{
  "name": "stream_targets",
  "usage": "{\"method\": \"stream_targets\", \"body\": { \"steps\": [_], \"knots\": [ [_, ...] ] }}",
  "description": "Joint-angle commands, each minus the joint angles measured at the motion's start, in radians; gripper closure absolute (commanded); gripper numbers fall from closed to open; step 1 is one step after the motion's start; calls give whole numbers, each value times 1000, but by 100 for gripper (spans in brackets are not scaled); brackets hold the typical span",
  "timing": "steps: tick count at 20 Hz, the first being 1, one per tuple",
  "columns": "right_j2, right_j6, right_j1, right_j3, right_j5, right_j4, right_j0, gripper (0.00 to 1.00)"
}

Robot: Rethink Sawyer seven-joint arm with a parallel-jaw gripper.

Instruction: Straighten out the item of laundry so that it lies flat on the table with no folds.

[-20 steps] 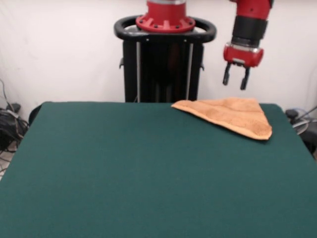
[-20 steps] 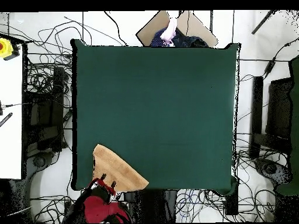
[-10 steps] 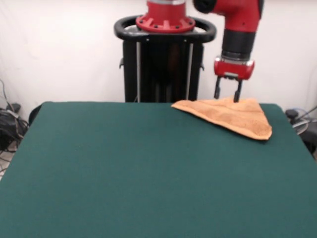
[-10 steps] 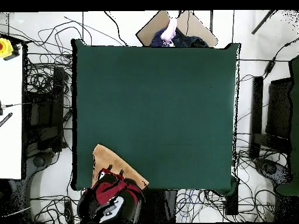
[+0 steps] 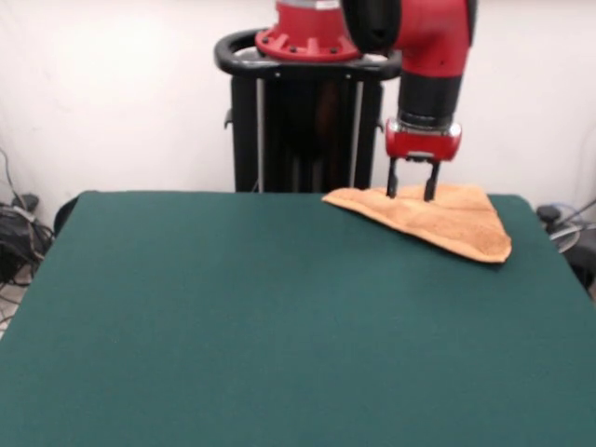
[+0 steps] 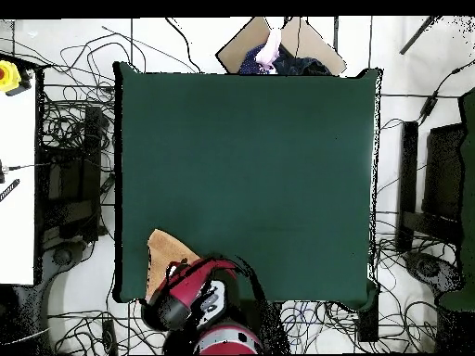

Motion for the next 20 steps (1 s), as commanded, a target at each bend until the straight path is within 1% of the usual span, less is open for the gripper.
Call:
{"method": "stream_targets", "body": {
  "steps": [1,4,9,13,17,20],
  "knots": [
    [269,-262,-13,-104,99,-129,-62,0],
    [315,-272,11,-101,98,-156,-91,0],
    [347,-263,41,-95,51,-214,-90,0],
    [308,-219,74,-123,6,-256,-35,0],
    [225,-148,114,-173,-40,-283,54,0],
    [163,-105,148,-214,-81,-285,113,0]
  ]
}}
